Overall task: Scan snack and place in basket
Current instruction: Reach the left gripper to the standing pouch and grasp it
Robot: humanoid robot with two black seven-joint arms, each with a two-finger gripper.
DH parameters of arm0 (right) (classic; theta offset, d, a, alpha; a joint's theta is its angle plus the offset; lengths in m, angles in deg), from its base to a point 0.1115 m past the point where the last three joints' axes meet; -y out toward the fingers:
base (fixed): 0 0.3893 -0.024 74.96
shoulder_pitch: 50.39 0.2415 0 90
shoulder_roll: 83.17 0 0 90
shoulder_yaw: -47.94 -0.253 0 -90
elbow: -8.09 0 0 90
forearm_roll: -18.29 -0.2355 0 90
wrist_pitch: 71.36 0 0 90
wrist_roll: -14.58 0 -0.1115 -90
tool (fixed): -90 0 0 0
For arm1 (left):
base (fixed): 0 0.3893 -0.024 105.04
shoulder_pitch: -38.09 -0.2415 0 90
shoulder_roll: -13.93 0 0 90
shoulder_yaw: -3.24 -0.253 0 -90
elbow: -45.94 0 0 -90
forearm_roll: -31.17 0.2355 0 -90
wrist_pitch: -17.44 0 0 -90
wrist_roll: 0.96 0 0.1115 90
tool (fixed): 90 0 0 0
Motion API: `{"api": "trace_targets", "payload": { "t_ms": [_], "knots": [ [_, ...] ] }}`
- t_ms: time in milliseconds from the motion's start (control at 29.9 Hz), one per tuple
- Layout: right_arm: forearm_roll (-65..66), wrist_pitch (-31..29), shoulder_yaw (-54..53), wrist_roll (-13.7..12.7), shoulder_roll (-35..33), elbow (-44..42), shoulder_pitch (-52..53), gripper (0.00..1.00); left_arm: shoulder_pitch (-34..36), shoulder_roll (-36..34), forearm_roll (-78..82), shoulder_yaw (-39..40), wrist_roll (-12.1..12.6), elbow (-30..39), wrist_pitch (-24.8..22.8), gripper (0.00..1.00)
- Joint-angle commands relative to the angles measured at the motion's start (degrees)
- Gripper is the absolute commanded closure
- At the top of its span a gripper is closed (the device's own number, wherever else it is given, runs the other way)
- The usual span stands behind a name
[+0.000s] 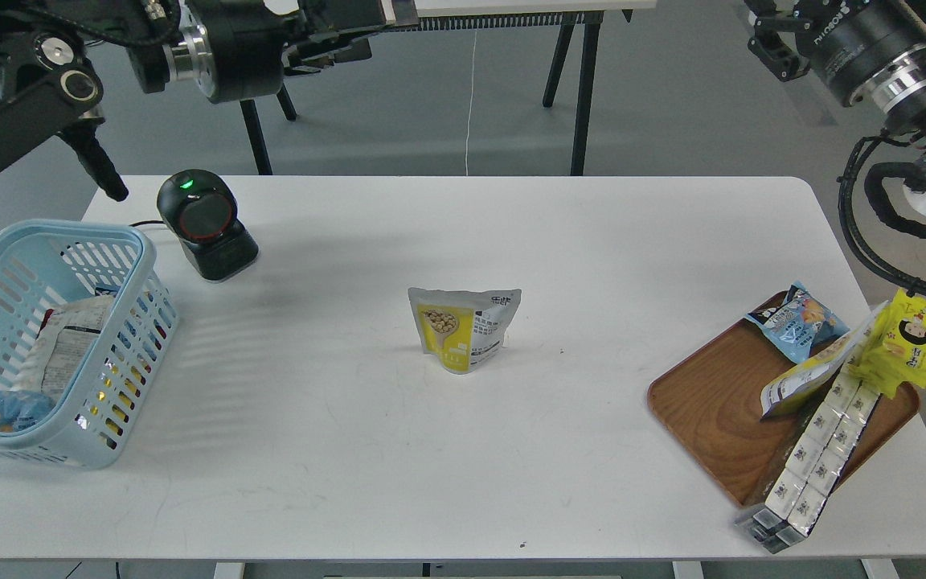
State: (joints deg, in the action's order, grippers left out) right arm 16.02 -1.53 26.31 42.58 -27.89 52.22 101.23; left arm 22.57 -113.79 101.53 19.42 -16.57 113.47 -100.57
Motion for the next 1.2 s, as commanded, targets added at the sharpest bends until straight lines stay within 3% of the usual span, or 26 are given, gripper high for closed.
{"api": "trace_targets", "payload": {
  "t_ms": [0, 134, 301, 401, 835, 968, 1169],
  "knots": [
    [-9.6, -3.1, -0.6, 0.0, 2.8, -5.4, -2.5, 0.01, -0.5, 0.4, 12.7, 0.0, -0.3, 5.3, 0.0, 0.01],
    [-10.6, -7.8, -5.0, 0.0, 6.8, -12.7, -5.4, 0.01, -0.7, 3.2, 25.3, -0.8, -0.4, 7.9, 0.0, 0.01],
    [-10.6, -7.8, -11.1, 0.0, 15.1, -22.2, -8.1, 0.00, -0.6, 5.7, 43.2, -7.1, -0.7, 9.0, 0.0, 0.01],
    [-10.6, -7.8, -14.1, -1.7, 19.2, -26.3, -8.2, 0.00, -0.6, 7.8, 46.9, -10.0, -0.7, 9.0, 0.0, 0.01],
    [-10.6, -7.8, -14.4, -2.0, 20.7, -26.0, -8.8, 0.00, -2.4, 11.2, 53.0, -12.8, -0.5, 11.3, 0.0, 0.05],
    [-10.6, -7.8, -14.4, -1.9, 20.7, -26.0, -8.8, 0.00, -5.0, 12.4, 54.6, -12.9, -0.6, 10.2, 0.0, 0.12],
    [-10.6, -7.8, -14.0, -2.0, 20.7, -25.9, -8.7, 0.00, -5.7, 15.6, 54.6, -13.0, -0.5, 7.4, 0.0, 0.34]
  ]
}}
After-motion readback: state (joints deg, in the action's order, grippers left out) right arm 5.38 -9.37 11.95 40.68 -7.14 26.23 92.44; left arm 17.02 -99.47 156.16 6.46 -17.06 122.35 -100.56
